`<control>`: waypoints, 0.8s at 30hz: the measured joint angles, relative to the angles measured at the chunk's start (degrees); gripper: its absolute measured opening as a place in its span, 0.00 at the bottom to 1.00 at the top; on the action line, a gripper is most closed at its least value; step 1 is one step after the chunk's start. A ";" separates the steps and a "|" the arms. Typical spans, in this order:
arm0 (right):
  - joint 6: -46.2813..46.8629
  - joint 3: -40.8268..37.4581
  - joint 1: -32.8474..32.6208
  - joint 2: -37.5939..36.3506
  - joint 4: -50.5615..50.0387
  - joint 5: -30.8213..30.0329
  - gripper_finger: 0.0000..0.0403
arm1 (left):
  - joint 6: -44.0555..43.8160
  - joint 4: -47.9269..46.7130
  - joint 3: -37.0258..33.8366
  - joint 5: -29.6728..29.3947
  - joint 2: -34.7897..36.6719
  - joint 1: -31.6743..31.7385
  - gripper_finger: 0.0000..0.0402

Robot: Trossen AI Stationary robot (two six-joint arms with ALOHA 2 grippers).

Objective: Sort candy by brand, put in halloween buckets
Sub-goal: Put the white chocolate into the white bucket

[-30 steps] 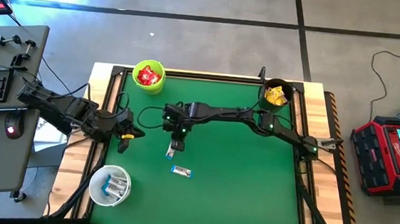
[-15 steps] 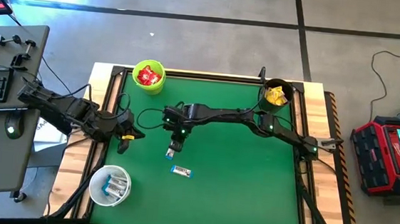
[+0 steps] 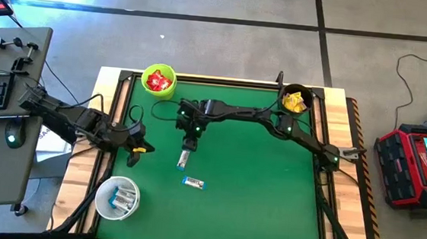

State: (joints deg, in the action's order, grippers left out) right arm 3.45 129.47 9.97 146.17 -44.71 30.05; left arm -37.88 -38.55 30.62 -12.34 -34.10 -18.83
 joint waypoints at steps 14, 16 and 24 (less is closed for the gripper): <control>-3.94 0.07 0.00 3.52 -1.03 8.75 0.36 | 0.53 0.68 0.01 0.02 -0.01 0.00 0.01; -3.92 0.00 0.00 3.54 -1.90 10.55 0.33 | 0.56 0.67 0.01 0.02 -0.01 0.00 0.01; -4.97 -0.02 -1.55 3.63 -4.56 10.22 0.12 | -0.84 0.68 0.01 0.00 -0.01 0.00 0.01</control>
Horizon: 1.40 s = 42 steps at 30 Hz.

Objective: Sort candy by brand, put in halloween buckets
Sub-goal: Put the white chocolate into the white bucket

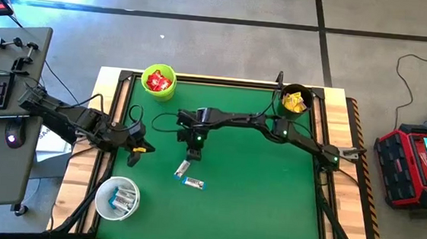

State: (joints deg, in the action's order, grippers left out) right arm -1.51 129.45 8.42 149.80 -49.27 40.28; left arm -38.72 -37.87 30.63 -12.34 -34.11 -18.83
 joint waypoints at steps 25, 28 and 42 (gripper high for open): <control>5.03 1.01 -16.06 -9.46 -2.37 -34.24 0.00 | -10.10 19.86 -9.05 19.78 -13.51 12.25 0.00; 7.41 1.01 -17.04 -9.46 -2.47 -37.48 0.00 | -12.93 28.13 -13.68 22.67 -13.51 14.39 0.00; 13.81 -7.21 -19.86 -10.09 8.41 -39.34 0.00 | -15.75 31.74 -16.89 28.42 -17.56 19.21 0.00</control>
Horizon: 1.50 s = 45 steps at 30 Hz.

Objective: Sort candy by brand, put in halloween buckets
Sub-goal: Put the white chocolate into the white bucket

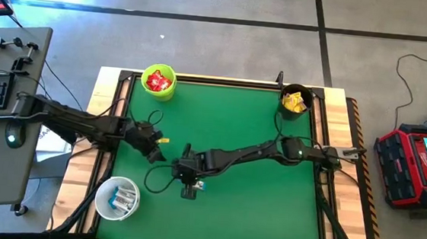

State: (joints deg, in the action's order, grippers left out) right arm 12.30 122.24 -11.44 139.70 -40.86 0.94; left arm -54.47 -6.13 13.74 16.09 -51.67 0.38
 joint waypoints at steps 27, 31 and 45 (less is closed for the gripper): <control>-0.88 -6.91 2.54 0.80 4.48 -1.35 0.00 | -7.11 25.87 0.28 4.65 -26.42 3.76 0.23; -1.30 -6.91 2.77 1.21 6.31 -1.29 0.00 | -7.42 26.67 0.66 4.72 -28.11 3.81 0.26; -1.97 -6.98 4.09 1.48 9.15 -1.76 0.00 | -7.51 24.37 0.78 3.73 -28.84 3.85 0.27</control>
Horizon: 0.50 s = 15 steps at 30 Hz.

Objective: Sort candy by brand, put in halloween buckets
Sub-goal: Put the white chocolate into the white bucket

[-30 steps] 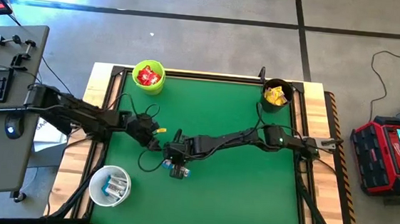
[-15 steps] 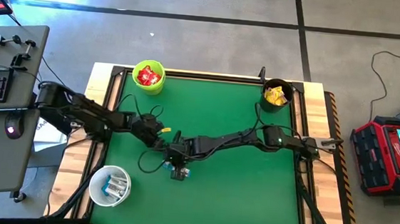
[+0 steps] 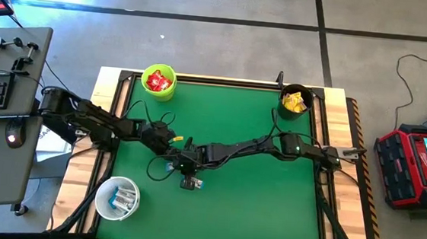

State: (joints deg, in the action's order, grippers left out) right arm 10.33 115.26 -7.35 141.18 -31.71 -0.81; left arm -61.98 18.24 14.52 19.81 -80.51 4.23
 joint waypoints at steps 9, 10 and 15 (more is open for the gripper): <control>-0.51 0.17 -0.12 0.90 -1.17 -0.58 0.00 | 4.59 -1.26 0.00 -2.20 0.00 -0.11 0.27; -0.49 0.17 -0.12 0.90 -1.15 -0.60 0.00 | 4.87 -1.39 0.00 -2.72 0.02 -0.11 0.27; -0.31 1.32 -0.20 1.11 -2.36 -0.65 0.00 | 6.69 -1.63 0.02 -4.38 0.08 -0.10 0.27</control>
State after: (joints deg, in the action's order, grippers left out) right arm 10.02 116.58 -7.55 142.29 -34.07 -1.46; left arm -55.29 16.61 14.54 15.43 -80.43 4.13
